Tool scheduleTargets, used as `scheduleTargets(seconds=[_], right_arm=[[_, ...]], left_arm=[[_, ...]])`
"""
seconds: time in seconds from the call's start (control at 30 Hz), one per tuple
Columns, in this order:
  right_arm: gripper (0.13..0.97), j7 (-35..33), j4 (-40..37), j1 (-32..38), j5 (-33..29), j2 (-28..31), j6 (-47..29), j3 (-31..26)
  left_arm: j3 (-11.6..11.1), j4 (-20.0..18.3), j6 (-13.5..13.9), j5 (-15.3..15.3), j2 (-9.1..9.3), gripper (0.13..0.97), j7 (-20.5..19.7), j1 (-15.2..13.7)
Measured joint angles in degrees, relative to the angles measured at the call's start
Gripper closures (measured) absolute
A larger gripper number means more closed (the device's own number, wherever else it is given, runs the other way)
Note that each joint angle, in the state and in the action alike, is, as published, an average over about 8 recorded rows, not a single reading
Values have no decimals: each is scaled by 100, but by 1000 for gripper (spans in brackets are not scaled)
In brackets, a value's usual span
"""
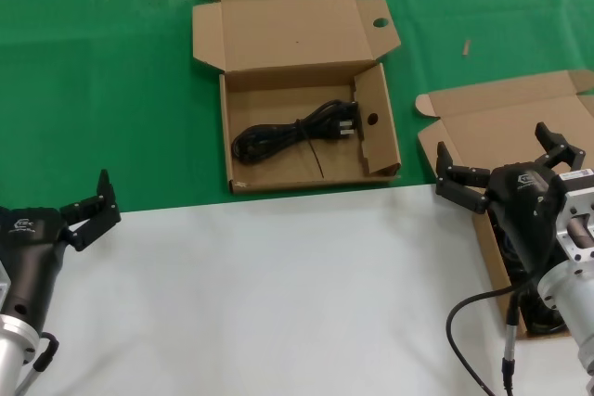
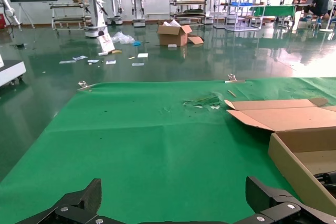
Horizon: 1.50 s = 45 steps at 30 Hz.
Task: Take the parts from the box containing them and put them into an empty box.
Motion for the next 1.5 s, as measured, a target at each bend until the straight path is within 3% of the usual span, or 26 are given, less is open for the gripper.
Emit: scheduleTargets(seconds=[1.5], right_arm=[[129,0,0,0,0,0,0,0]], left_arm=[[0,0,0,0,0,132,0,0]])
